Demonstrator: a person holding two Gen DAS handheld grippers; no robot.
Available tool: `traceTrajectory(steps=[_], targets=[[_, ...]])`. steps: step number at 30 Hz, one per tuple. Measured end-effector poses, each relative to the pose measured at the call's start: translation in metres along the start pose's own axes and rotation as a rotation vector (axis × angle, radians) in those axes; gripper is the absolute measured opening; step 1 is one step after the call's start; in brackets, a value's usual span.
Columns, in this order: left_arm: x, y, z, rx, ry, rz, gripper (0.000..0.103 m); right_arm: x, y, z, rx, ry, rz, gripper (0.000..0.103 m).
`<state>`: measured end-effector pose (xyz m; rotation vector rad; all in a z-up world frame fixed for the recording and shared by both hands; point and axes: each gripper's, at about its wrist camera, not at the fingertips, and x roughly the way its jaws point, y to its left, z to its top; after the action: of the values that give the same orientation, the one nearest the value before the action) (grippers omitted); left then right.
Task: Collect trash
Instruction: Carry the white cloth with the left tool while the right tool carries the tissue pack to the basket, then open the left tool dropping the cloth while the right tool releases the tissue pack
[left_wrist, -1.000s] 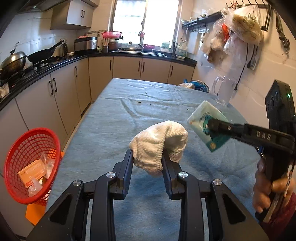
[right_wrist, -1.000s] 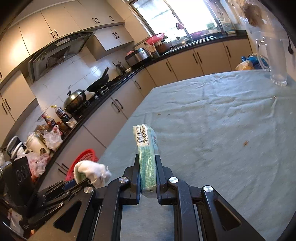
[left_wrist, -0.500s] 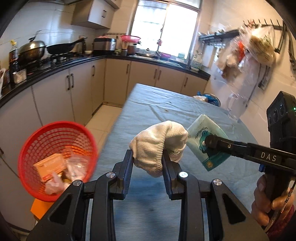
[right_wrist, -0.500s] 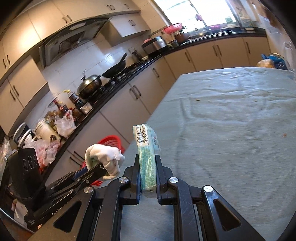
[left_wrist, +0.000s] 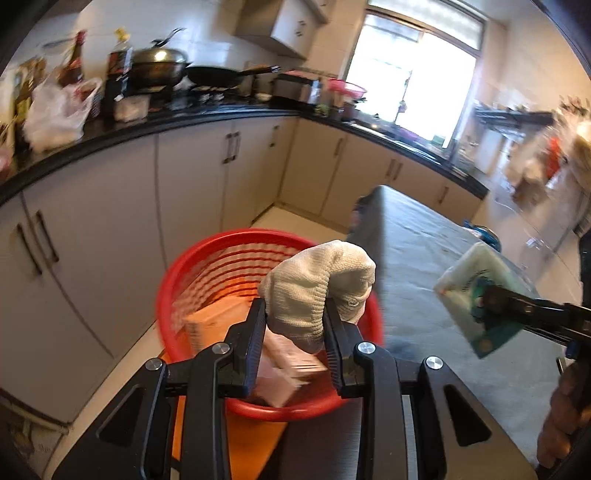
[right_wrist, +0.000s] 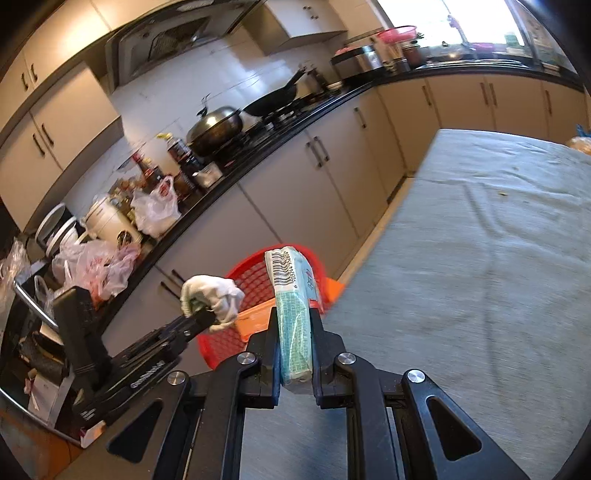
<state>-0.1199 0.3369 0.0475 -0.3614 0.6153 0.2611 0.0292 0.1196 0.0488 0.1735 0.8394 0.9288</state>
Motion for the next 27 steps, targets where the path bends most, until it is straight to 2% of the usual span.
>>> traceTrajectory(steps=[6,13,27], targets=[[0.016,0.020,-0.006,-0.017,0.031,0.034,0.029,0.038,0.027,0.005,-0.032,0.026,0.003,0.014],[0.027,0.026,-0.009,-0.013,0.048,0.044,0.029,0.077,0.025,0.005,-0.015,0.063,-0.038,0.014],[0.035,0.026,-0.011,-0.011,0.054,0.049,0.029,0.102,0.020,0.006,0.001,0.086,-0.082,0.016]])
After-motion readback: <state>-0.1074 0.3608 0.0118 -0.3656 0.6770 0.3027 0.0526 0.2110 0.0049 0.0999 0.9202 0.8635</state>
